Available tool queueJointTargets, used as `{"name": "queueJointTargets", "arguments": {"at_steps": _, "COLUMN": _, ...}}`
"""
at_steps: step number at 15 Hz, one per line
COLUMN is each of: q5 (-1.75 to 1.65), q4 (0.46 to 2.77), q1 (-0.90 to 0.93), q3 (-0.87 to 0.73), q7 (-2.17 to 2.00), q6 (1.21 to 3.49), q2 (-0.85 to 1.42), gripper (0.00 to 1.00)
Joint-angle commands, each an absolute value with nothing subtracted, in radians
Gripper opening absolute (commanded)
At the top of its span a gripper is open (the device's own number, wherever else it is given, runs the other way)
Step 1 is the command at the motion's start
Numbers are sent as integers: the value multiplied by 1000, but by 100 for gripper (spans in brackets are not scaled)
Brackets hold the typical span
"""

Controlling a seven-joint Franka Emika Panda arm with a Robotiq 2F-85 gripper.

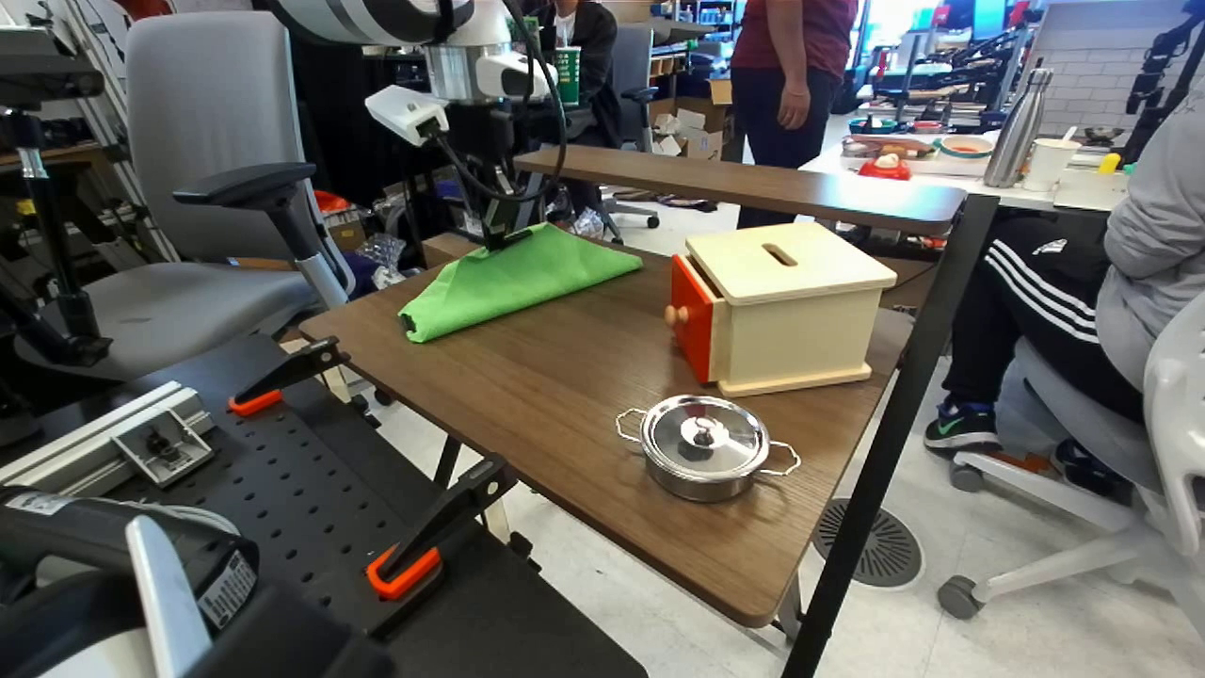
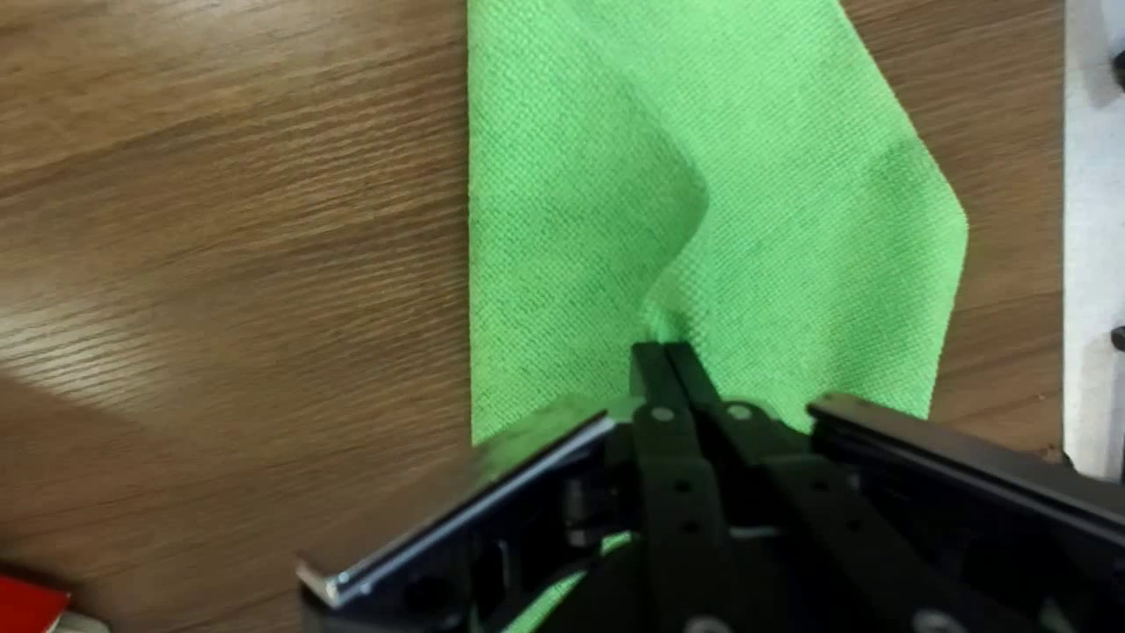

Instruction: Unfold the green towel

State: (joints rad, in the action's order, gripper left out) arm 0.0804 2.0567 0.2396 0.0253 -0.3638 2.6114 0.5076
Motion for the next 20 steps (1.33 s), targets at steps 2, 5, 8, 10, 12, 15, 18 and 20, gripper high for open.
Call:
{"name": "queueJointTargets", "arguments": {"at_steps": 2, "q5": 93, "q4": 2155, "q1": 205, "q3": 32, "q7": -346, "q6": 2602, "q2": 400, "gripper": 0}}
{"name": "queueJointTargets", "arguments": {"at_steps": 5, "q5": 93, "q4": 2193, "q1": 177, "q3": 25, "q7": -339, "q6": 2594, "q2": 371, "gripper": 0}}
{"name": "queueJointTargets", "arguments": {"at_steps": 8, "q5": 84, "q4": 2224, "q1": 150, "q3": 10, "q7": -335, "q6": 2587, "q2": 353, "gripper": 0}}
{"name": "queueJointTargets", "arguments": {"at_steps": 10, "q5": 79, "q4": 2238, "q1": 132, "q3": -1, "q7": -330, "q6": 2575, "q2": 344, "gripper": 0}}
{"name": "queueJointTargets", "arguments": {"at_steps": 12, "q5": 69, "q4": 2246, "q1": 118, "q3": -16, "q7": -327, "q6": 2559, "q2": 339, "gripper": 0}}
{"name": "queueJointTargets", "arguments": {"at_steps": 15, "q5": 53, "q4": 2246, "q1": 104, "q3": -36, "q7": -328, "q6": 2513, "q2": 333, "gripper": 0}}
{"name": "queueJointTargets", "arguments": {"at_steps": 18, "q5": 23, "q4": 2233, "q1": 98, "q3": -53, "q7": -331, "q6": 2451, "q2": 341, "gripper": 0}}
{"name": "queueJointTargets", "arguments": {"at_steps": 20, "q5": -13, "q4": 2227, "q1": 105, "q3": -66, "q7": -340, "q6": 2401, "q2": 348, "gripper": 0}}
